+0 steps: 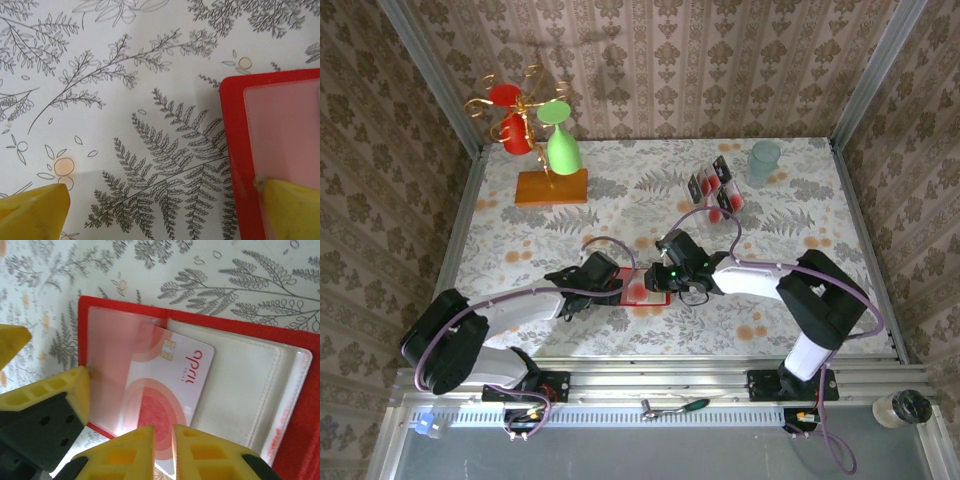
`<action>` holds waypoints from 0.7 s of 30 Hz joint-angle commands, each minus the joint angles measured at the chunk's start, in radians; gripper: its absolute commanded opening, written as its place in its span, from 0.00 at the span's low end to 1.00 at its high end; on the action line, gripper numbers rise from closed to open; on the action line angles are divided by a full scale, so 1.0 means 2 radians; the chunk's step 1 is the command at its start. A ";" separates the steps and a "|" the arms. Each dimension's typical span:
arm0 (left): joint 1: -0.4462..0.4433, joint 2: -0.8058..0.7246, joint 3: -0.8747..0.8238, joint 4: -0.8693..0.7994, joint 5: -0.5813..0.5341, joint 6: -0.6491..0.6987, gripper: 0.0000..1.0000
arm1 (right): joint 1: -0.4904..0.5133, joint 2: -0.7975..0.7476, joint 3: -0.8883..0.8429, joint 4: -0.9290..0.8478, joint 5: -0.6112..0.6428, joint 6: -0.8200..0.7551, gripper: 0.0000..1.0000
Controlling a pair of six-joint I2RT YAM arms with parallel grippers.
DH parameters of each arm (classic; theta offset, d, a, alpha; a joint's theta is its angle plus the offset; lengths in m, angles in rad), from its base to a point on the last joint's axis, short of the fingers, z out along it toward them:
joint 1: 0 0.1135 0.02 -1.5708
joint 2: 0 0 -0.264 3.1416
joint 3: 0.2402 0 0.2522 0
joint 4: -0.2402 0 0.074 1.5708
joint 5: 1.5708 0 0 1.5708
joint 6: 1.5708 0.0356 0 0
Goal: Put the credit cards into the card holder
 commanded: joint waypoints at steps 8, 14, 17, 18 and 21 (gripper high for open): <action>0.004 -0.002 -0.025 0.009 0.000 -0.010 1.00 | 0.009 0.050 0.036 -0.024 0.011 -0.011 0.17; 0.004 -0.004 -0.030 0.013 0.002 -0.012 1.00 | 0.015 0.069 0.053 -0.029 0.007 -0.010 0.16; 0.004 -0.006 -0.030 0.014 0.002 -0.011 1.00 | 0.020 0.081 0.067 -0.032 0.005 -0.010 0.16; 0.004 -0.007 -0.031 0.013 0.001 -0.011 1.00 | 0.022 0.085 0.072 -0.033 0.003 -0.010 0.16; 0.005 -0.016 -0.030 0.011 0.001 -0.013 1.00 | 0.028 0.096 0.086 -0.037 -0.001 -0.010 0.15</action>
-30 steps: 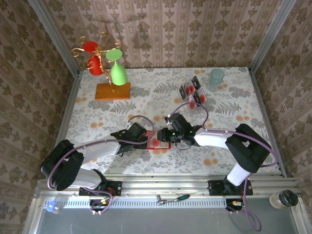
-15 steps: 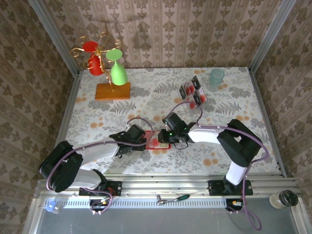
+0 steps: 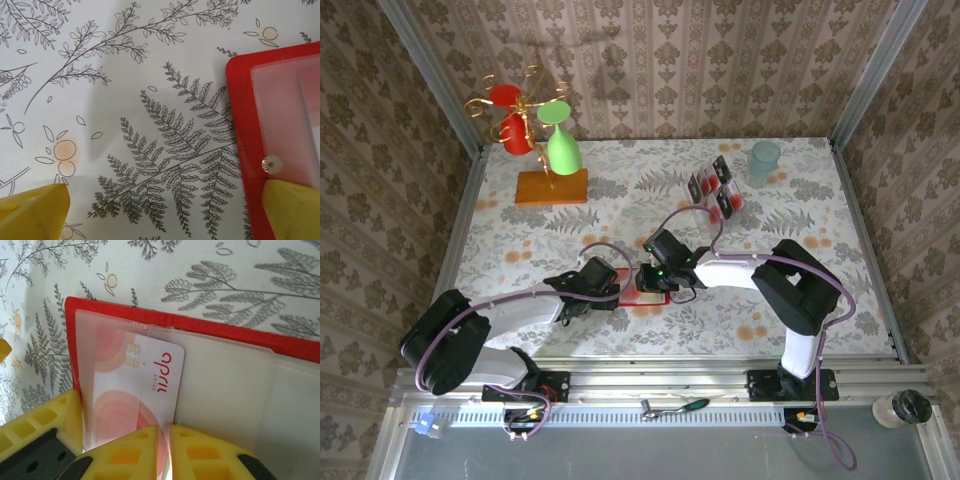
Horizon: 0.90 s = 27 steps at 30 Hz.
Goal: Put the credit cards into the card holder
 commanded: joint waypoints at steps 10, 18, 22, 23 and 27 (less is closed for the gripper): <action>0.032 -0.069 0.004 -0.027 0.009 -0.004 1.00 | 0.015 -0.002 0.025 -0.033 0.008 -0.012 0.17; 0.048 -0.056 -0.007 -0.019 0.021 0.002 1.00 | 0.009 -0.033 -0.013 -0.041 0.038 -0.015 0.27; 0.049 -0.052 -0.011 -0.013 0.023 0.001 1.00 | 0.004 -0.033 -0.035 -0.034 0.039 -0.013 0.27; 0.049 -0.053 -0.011 -0.012 0.023 0.001 1.00 | 0.002 -0.032 -0.040 -0.032 0.039 -0.014 0.26; 0.048 -0.050 -0.014 -0.010 0.025 0.001 1.00 | -0.008 -0.037 -0.051 -0.041 0.043 -0.020 0.26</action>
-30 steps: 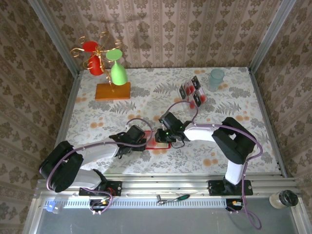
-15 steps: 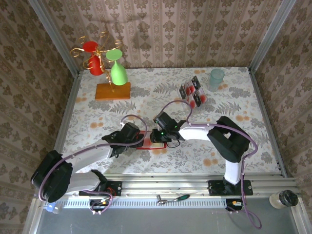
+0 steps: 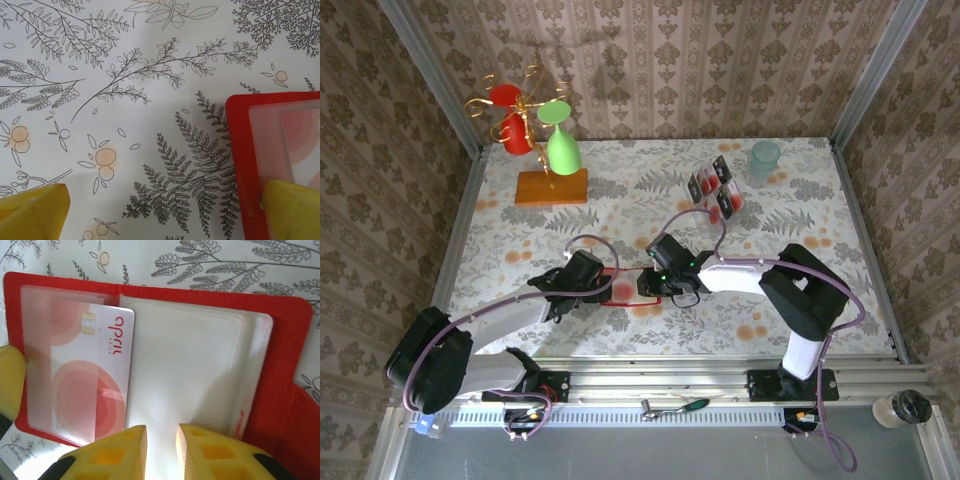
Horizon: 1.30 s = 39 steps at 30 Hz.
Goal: Put the credit cards into the card holder
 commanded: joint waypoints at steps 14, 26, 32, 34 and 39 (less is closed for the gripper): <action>0.000 0.035 -0.015 0.024 0.018 -0.004 1.00 | -0.029 -0.038 -0.012 -0.056 0.009 -0.025 0.22; 0.000 0.057 -0.009 0.027 0.011 0.000 1.00 | -0.017 0.005 0.045 -0.034 -0.022 -0.021 0.03; 0.000 0.063 -0.007 0.027 0.008 0.003 1.00 | -0.011 0.038 0.066 -0.028 -0.027 -0.017 0.01; 0.000 0.064 -0.007 0.027 0.007 0.003 1.00 | -0.010 0.048 0.069 -0.025 -0.028 -0.015 0.01; 0.000 0.065 -0.008 0.028 0.008 0.003 1.00 | -0.004 0.068 0.072 -0.016 -0.034 -0.009 0.00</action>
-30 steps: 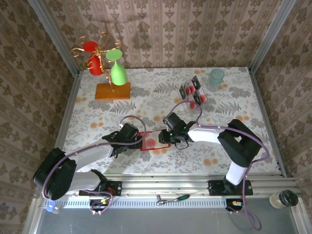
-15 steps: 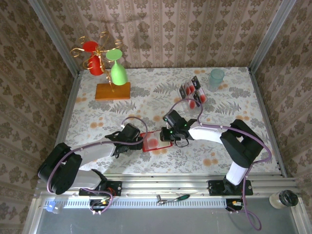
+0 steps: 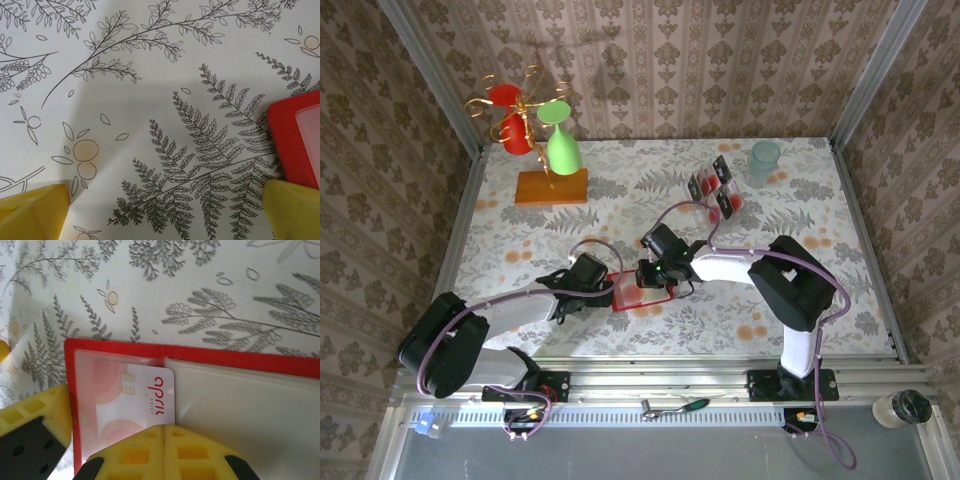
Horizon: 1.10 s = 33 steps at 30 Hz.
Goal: Put the credit cards into the card holder
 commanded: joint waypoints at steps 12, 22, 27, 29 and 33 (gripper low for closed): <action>0.001 0.016 0.001 0.002 -0.003 0.003 1.00 | 0.027 0.023 0.023 -0.005 -0.007 0.007 0.00; 0.005 0.003 0.006 -0.010 -0.009 0.008 1.00 | 0.014 -0.030 -0.004 -0.018 0.020 0.001 0.02; 0.009 -0.010 0.010 -0.017 -0.008 0.011 1.00 | -0.004 -0.033 -0.033 -0.010 0.027 -0.002 0.02; 0.009 -0.010 0.012 -0.018 -0.007 0.012 1.00 | -0.011 -0.034 -0.048 -0.004 0.029 -0.002 0.02; 0.010 -0.009 0.015 -0.017 -0.004 0.011 1.00 | -0.016 -0.042 -0.078 0.007 0.029 -0.002 0.01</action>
